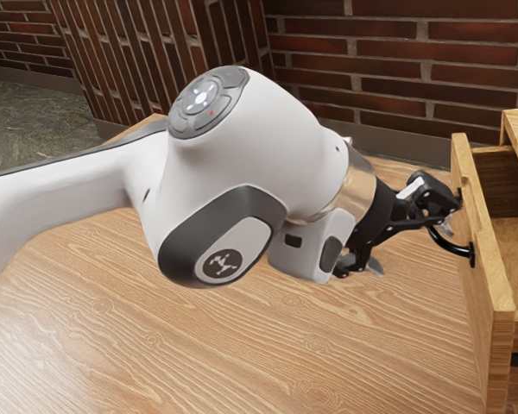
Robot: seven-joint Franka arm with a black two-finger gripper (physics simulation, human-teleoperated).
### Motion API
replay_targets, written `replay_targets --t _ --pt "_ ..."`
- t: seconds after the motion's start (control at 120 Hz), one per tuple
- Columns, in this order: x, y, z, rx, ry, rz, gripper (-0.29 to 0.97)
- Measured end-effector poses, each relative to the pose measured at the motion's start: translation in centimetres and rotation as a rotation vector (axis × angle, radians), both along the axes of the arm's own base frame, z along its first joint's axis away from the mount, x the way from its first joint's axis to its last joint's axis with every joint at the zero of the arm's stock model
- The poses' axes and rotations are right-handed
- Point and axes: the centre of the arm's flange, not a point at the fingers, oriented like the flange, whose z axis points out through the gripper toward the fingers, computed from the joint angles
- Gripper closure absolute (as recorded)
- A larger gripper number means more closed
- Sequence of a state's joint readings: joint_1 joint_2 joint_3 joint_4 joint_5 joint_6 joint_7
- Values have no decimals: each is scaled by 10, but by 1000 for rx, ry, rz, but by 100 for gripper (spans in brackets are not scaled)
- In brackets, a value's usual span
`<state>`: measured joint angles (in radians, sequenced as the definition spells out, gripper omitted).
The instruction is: Pull the drawer handle with one arm to open the drawer
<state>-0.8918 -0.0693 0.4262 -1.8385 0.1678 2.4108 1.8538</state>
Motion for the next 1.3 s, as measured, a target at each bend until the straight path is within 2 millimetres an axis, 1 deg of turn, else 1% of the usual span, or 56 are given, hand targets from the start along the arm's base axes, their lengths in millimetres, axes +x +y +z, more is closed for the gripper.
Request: replay_targets --t 0.208,0.367,0.458,0.6,0.667,0.8,0.883,0.925,0.975,1.017,1.075,1.133,1.192,1.233,1.3 --pt "-11 16 1 -16 15 3 1" --pt "-17 27 8 -19 27 5 1" --pt "-21 34 12 -7 57 10 2" --pt "-28 41 11 19 118 13 1" --pt "-31 49 14 26 138 21 1" --pt "-33 74 21 29 161 55 1" --pt "-35 80 20 35 177 62 0" --pt "-39 84 21 37 181 67 0" --pt "-48 91 25 48 174 81 0" --pt "-56 97 27 57 170 91 3" --pt "-62 101 27 62 171 99 2" --pt "-69 105 35 57 158 100 2" --pt "-74 108 49 46 135 100 2" --pt "-77 108 62 37 113 98 5" --pt "-84 105 88 21 70 90 4"
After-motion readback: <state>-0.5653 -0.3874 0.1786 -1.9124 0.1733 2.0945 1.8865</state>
